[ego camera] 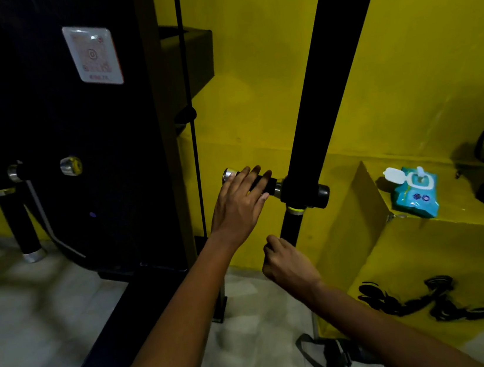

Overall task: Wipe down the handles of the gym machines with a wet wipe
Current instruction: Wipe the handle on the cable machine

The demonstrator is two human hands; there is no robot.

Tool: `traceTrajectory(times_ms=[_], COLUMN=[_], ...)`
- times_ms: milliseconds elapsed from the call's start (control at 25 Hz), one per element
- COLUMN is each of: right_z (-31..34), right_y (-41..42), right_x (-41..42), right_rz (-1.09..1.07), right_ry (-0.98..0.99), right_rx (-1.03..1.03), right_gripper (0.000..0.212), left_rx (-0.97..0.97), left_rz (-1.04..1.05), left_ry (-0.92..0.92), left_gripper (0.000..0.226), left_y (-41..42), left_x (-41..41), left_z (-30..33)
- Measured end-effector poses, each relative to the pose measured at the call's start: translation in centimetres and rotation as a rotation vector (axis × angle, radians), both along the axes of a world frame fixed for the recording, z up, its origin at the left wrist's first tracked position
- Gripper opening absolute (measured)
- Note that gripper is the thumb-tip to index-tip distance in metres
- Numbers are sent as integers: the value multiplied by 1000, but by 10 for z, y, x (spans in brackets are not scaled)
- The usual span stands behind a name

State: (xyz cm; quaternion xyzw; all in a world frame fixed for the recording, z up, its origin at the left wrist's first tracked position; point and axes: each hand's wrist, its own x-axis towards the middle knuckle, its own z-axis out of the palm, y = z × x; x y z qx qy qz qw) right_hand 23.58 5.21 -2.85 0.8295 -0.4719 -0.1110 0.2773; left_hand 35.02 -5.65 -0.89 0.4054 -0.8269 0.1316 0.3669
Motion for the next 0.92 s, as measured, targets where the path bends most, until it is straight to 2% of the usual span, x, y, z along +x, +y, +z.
traceTrajectory(times_ms=[280,720,920], right_z=[31,-49,-25], right_y=[-23,10,2], right_x=[-9,-8,-14], right_rz=[10,75,144], right_ry=[-60,25,-29], right_rx=[-162,12,-91], right_gripper=[25,28,28], left_rx=[-20,11,39], left_rz=[9,1,9], left_ry=[2,-5,-12], left_gripper=[44,44,45], left_y=[0,4,7], left_x=[0,0,0], left_z=[1,4,7])
